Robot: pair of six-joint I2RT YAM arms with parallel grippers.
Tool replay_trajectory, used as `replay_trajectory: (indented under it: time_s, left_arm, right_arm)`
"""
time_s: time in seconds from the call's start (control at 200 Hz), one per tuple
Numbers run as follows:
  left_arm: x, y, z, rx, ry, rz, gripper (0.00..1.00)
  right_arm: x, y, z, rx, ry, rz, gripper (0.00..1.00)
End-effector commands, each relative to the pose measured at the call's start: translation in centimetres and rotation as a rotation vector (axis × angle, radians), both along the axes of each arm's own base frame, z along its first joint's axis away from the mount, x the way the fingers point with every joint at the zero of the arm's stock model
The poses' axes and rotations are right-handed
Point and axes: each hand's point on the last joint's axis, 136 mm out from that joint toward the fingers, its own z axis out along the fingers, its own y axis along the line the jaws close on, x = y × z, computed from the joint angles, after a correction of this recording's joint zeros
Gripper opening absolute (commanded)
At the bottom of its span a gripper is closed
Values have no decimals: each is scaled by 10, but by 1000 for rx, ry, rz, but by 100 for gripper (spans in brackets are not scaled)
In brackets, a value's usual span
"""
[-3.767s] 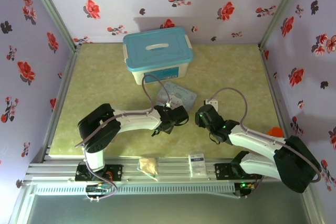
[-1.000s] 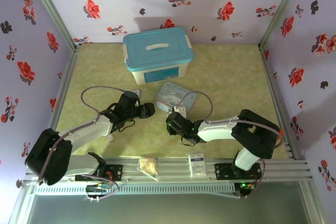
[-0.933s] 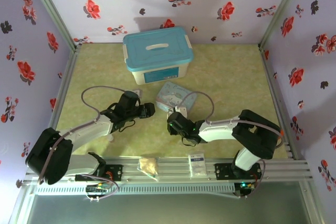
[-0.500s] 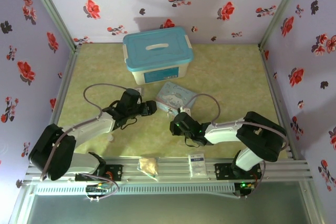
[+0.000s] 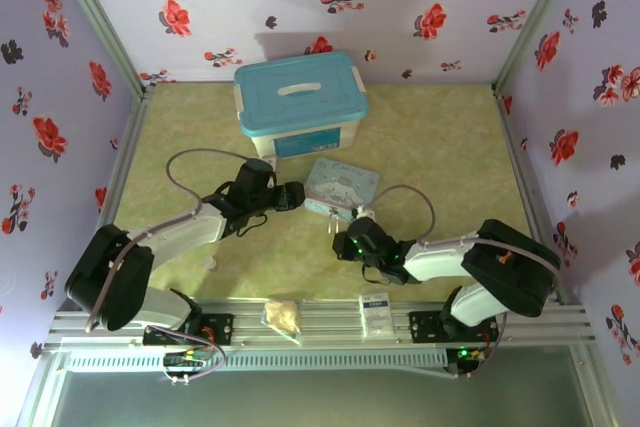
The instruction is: Unlock a padlock with a key
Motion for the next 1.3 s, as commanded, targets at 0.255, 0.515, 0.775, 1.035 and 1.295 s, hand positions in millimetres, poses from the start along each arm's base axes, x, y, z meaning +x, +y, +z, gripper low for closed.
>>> replay_trajectory:
  time_s: [0.255, 0.515, 0.775, 1.035, 1.295]
  left_arm:
    - [28, -61, -3, -4, -48, -117, 70]
    - [31, -65, -24, 130, -49, -137, 65]
    - [23, -55, -52, 291, -38, -153, 56]
    - [18, -48, -64, 340, -27, -164, 49]
    - [15, -47, -68, 351, -33, -186, 49]
  right_arm:
    - [-3, -50, -15, -49, 75, -211, 14]
    - [13, -45, -1, 51, 22, -299, 13]
    - [32, -25, 5, 126, 19, -377, 12]
    - [47, -29, 19, 217, -27, -471, 11]
    - [58, -48, 42, 275, -81, -571, 11]
